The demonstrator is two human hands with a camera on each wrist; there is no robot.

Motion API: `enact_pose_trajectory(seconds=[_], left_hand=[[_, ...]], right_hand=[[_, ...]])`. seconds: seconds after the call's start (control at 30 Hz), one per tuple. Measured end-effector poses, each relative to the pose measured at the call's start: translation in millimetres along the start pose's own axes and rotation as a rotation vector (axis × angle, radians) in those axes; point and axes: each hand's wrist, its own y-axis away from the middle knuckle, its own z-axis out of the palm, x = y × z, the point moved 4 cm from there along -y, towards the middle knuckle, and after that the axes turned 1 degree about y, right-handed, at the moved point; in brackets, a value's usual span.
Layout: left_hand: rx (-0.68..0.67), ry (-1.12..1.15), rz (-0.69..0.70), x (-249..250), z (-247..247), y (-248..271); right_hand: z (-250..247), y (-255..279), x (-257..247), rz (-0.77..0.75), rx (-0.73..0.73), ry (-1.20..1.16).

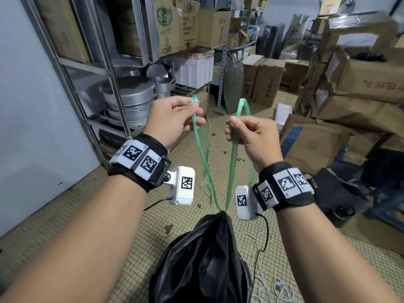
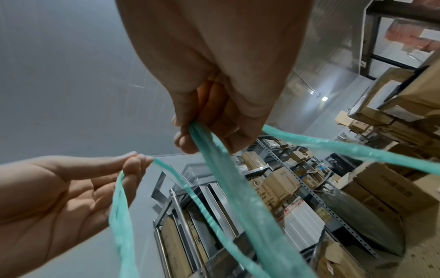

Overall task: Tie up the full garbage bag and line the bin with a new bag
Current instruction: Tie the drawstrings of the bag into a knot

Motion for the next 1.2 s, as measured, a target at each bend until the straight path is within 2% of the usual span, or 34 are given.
enact_pose_trajectory(seconds=[0.17, 0.37, 0.63, 0.87, 1.0, 1.2], left_hand=[[-0.028, 0.008, 0.003, 1.6, 8.2, 2.5], [-0.027, -0.008, 0.037, 5.9, 15.7, 1.9], [0.033, 0.166, 0.082, 22.1, 22.3, -2.1], [0.062, 0.153, 0.157, 30.7, 25.1, -7.7], [0.016, 0.043, 0.2, 31.2, 28.5, -8.2], [-0.162, -0.154, 0.189, 25.8, 35.6, -7.0]], right_hand=[[3.5, -19.5, -19.4, -0.006, -0.044, 0.027], [6.1, -32.8, -32.8, 0.078, -0.01, -0.133], [4.2, -36.7, -31.0, 0.185, 0.027, -0.109], [7.6, -35.9, -33.7, 0.255, -0.061, -0.023], [11.4, -33.7, -36.3, 0.24, -0.102, 0.046], [14.4, -28.4, -39.1, 0.265, -0.186, 0.01]])
